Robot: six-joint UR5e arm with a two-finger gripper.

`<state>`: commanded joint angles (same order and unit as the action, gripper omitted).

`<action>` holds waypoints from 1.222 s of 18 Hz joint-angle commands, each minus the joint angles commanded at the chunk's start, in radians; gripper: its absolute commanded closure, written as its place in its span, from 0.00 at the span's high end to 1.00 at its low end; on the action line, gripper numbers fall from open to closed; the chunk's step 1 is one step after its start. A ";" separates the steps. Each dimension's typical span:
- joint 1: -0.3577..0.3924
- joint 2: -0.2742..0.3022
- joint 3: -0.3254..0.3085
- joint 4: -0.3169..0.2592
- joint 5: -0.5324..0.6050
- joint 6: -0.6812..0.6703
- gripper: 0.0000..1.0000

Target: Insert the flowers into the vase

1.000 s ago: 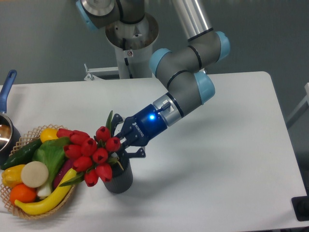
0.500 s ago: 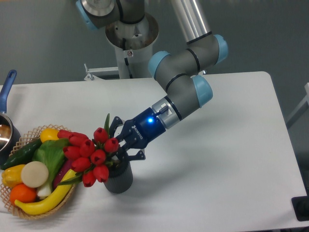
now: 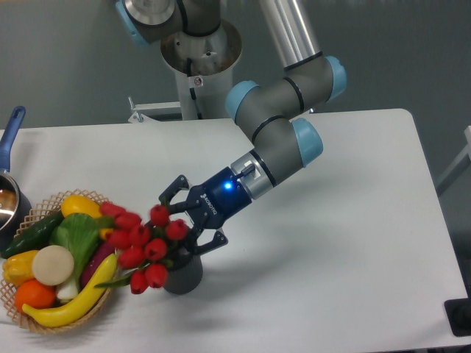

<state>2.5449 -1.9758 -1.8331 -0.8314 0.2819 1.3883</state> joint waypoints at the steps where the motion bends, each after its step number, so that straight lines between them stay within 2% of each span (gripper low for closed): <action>1: 0.002 0.003 0.000 0.000 0.031 0.000 1.00; 5: 0.026 0.020 0.003 0.002 0.071 0.000 1.00; 8: 0.070 0.080 0.002 -0.002 0.098 0.002 1.00; 11: 0.107 0.135 0.030 0.000 0.264 0.005 1.00; 14: 0.120 0.155 0.104 -0.002 0.348 0.011 1.00; 18: 0.169 0.199 0.156 -0.002 0.535 0.011 1.00; 20: 0.173 0.201 0.192 -0.015 0.627 0.012 1.00; 22: 0.176 0.215 0.196 -0.018 0.756 0.076 1.00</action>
<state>2.7213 -1.7611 -1.6367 -0.8498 1.0378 1.4644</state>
